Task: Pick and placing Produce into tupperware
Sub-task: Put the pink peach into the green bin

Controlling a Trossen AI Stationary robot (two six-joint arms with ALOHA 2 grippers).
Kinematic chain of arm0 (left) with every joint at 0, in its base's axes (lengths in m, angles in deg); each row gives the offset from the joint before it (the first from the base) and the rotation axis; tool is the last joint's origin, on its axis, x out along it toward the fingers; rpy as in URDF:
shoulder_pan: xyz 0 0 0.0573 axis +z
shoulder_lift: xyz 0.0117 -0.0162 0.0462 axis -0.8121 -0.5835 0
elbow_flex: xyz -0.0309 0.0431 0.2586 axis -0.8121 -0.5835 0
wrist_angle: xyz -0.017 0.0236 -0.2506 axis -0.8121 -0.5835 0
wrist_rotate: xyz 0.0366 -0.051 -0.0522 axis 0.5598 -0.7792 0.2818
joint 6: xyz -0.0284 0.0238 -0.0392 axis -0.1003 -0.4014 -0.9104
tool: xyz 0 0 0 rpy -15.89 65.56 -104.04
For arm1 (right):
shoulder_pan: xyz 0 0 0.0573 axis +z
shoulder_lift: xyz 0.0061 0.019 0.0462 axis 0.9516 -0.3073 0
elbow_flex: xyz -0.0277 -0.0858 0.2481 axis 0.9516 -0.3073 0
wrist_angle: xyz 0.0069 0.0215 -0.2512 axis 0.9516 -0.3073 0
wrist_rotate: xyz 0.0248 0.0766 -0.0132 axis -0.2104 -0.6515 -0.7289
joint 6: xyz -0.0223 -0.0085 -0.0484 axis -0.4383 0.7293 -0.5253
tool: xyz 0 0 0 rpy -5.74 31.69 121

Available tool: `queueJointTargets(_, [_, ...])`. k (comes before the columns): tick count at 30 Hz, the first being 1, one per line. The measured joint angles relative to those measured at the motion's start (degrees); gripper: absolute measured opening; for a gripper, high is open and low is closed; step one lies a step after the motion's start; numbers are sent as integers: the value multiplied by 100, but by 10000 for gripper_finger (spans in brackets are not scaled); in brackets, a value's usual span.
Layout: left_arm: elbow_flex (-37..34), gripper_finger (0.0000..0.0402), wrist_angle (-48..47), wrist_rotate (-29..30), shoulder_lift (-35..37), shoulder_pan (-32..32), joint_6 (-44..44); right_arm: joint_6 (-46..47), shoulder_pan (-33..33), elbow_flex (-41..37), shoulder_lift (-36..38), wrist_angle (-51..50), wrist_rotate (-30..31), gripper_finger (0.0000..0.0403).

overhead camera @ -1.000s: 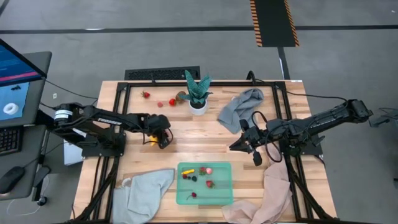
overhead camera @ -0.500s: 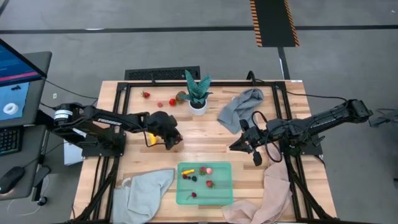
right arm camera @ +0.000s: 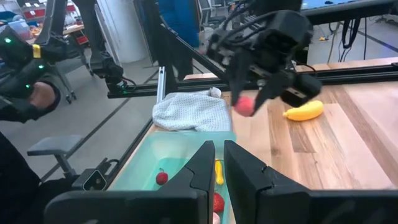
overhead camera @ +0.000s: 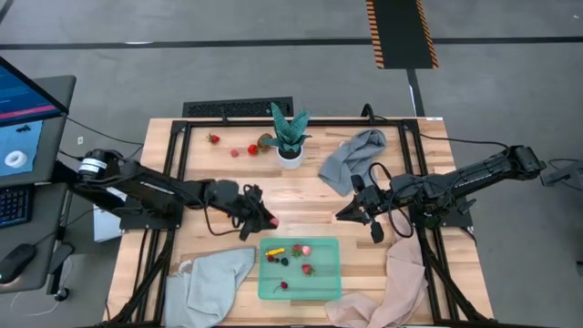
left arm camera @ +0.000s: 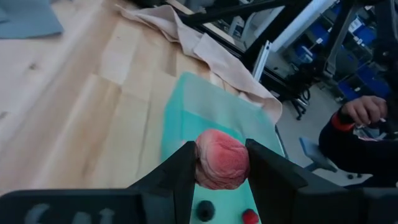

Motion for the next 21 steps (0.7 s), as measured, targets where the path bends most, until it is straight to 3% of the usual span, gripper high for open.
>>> queueJointTargets(11, [0, 119, 4, 1536, 0, -1332, -157, -1, 0, 0, 0, -22, 0, 59])
queueJointTargets(21, [4, 119, 71, 1722, -190, -1794, 352, -6, 0, 0, 0, -39, 1, 59])
